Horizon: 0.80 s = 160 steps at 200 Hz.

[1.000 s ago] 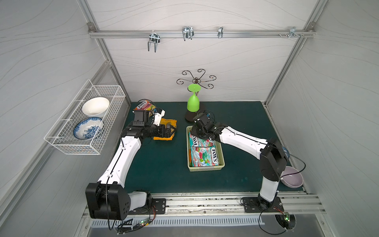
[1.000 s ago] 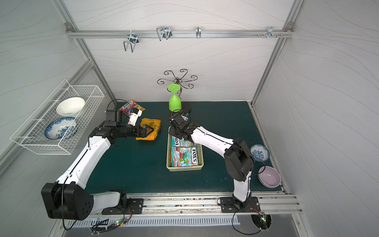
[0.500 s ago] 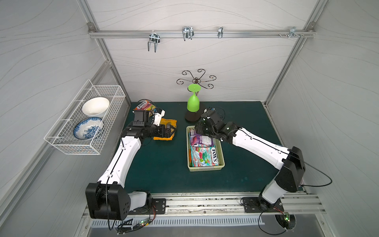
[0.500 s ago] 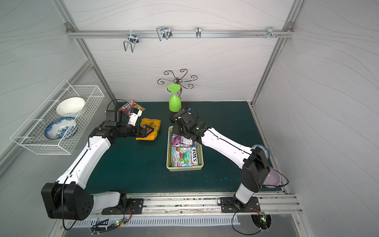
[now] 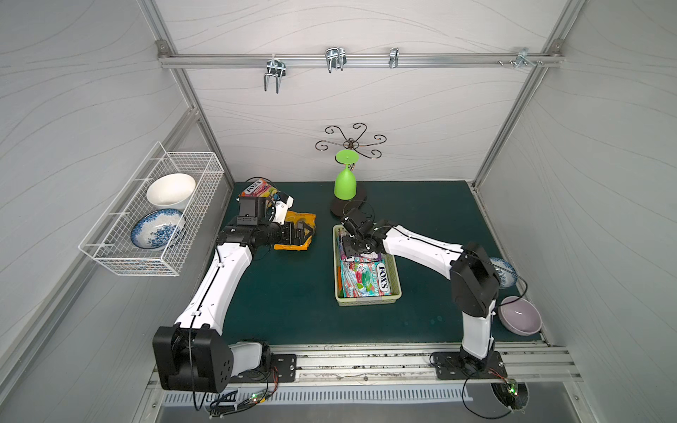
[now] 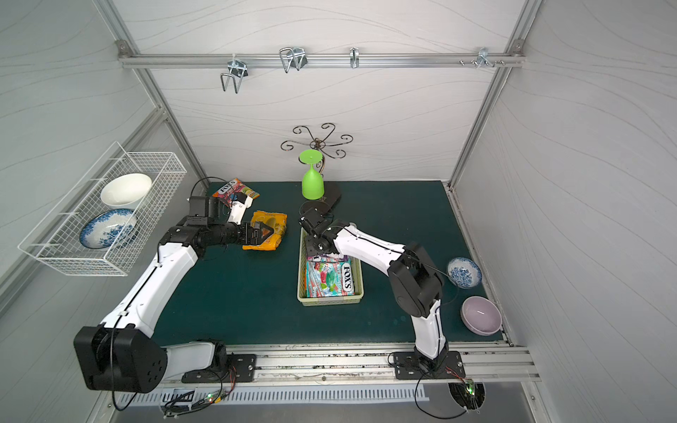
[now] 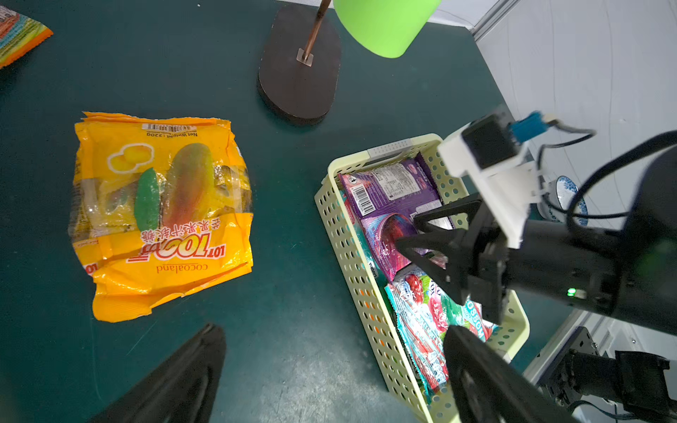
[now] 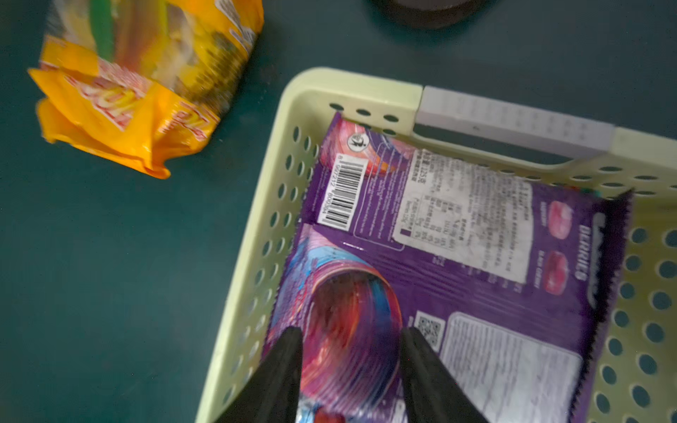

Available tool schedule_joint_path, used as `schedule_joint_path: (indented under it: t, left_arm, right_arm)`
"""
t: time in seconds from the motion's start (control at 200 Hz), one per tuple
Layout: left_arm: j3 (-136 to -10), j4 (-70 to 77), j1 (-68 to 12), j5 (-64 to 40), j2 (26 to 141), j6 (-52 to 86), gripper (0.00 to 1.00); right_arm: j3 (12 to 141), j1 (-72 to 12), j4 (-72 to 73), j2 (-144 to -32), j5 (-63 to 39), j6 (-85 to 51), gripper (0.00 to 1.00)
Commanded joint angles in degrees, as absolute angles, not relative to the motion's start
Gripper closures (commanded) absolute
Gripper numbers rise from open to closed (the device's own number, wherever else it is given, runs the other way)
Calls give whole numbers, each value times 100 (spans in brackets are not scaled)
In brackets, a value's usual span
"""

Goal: Put the candies in the basket
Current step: Place the candy in the basket.

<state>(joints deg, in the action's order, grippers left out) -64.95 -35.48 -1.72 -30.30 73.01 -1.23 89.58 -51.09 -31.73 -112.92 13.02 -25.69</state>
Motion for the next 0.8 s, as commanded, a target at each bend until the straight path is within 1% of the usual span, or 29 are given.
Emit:
schedule_joint_path:
  t: [0.0, 0.05, 0.16, 0.265, 0.46, 0.67, 0.795]
  left_arm:
    - [-6528, -3309, -125, -2895, 7295, -88, 3]
    - [-6476, -3279, -117, -2884, 7303, -91, 3]
    - [-6546, -3365, -111, -2813, 7354, -80, 3]
    - [-6468, -3260, -108, -2778, 7352, -100, 3]
    - [-6553, -3322, -86, -2502, 7500, -104, 2]
    - [-6571, -3267, -79, -2249, 7738, -105, 2]
    - [-6657, -3278, -80, -2050, 7944, -72, 2]
  right_arm:
    - [8833, -5045, -2915, -11597, 1138, -2057, 52]
    - [8699, -5047, -2747, -11752, 1060, -1989, 52]
    - [8814, -5039, -2943, -12179, 961, -1921, 52]
    - [8693, -5016, -2870, -12216, 892, -1873, 52]
    - [8741, -4983, -2981, -11532, 1155, -1682, 51]
    - [8745, -4950, -3020, -10737, 1116, -1622, 50]
    - [8528, -4881, -2973, -10182, 1228, -1629, 48]
